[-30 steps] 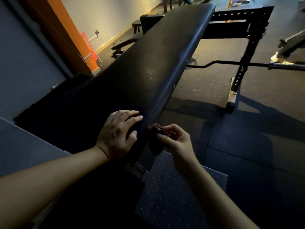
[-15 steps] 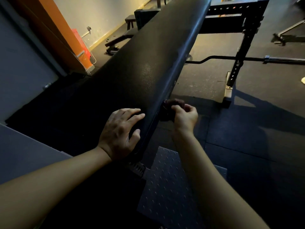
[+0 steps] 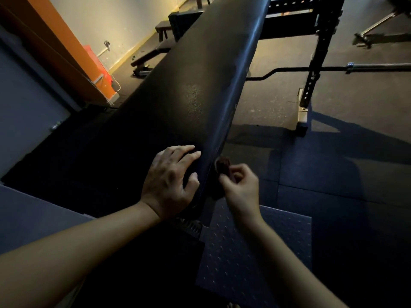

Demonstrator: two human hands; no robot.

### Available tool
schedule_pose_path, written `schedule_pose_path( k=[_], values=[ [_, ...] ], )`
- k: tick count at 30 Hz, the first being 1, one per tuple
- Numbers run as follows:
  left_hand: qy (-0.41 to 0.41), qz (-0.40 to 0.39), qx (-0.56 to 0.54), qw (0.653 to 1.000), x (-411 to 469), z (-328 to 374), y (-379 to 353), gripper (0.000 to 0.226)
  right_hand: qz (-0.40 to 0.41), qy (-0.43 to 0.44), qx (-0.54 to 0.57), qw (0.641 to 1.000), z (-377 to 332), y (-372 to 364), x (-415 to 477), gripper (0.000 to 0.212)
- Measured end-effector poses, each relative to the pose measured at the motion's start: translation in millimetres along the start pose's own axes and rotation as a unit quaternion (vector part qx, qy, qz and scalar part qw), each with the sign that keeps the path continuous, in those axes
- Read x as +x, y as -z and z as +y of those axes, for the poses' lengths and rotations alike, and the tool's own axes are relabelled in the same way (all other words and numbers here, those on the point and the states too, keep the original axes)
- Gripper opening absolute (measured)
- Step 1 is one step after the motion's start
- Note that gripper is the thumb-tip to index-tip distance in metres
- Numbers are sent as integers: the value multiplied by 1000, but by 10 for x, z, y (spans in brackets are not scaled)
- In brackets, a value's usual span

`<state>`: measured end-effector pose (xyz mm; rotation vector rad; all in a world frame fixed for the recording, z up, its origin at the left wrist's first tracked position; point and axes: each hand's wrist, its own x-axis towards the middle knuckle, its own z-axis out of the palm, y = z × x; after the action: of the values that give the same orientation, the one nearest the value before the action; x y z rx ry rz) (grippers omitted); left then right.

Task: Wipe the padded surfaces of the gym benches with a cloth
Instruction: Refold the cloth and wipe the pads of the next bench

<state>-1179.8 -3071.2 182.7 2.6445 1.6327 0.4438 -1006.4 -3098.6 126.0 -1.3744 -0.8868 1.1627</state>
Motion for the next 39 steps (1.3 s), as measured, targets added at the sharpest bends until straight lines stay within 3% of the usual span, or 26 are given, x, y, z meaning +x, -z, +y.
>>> schedule_pose_path(
  k=[4, 7, 14, 23, 25, 30, 33, 36, 39],
  values=[
    [-3, 9, -7, 1000, -4, -27, -15, 54, 78, 1, 23, 997, -237, -86, 969, 10],
    [-2, 13, -10, 1000, -16, -20, -24, 55, 110, 19, -10, 994, -307, -122, 1219, 10],
    [-6, 12, -15, 1000, 3, -23, -28, 54, -67, 16, -44, 997, -44, 63, 130, 3],
    [-5, 4, -22, 1000, 9, -27, -10, 53, 87, 51, -122, 987, -497, -77, 1561, 12],
    [-2, -3, -34, 999, 12, -39, 12, 52, 52, 62, -112, 990, -419, -63, 1331, 11],
    [23, -27, -21, 999, 193, 13, 187, 46, -162, 62, -131, 976, -202, 233, 831, 10],
    [84, -13, 1, 996, 590, 172, 197, 37, -154, 81, -141, 974, -374, 342, 1435, 13],
    [152, 12, 17, 988, 1031, 340, 47, 36, -111, 47, -81, 989, -521, 506, 1879, 30],
    [183, -3, 39, 982, 1382, 457, -125, 41, -134, 20, -68, 988, -423, 824, 1998, 31]
  ],
)
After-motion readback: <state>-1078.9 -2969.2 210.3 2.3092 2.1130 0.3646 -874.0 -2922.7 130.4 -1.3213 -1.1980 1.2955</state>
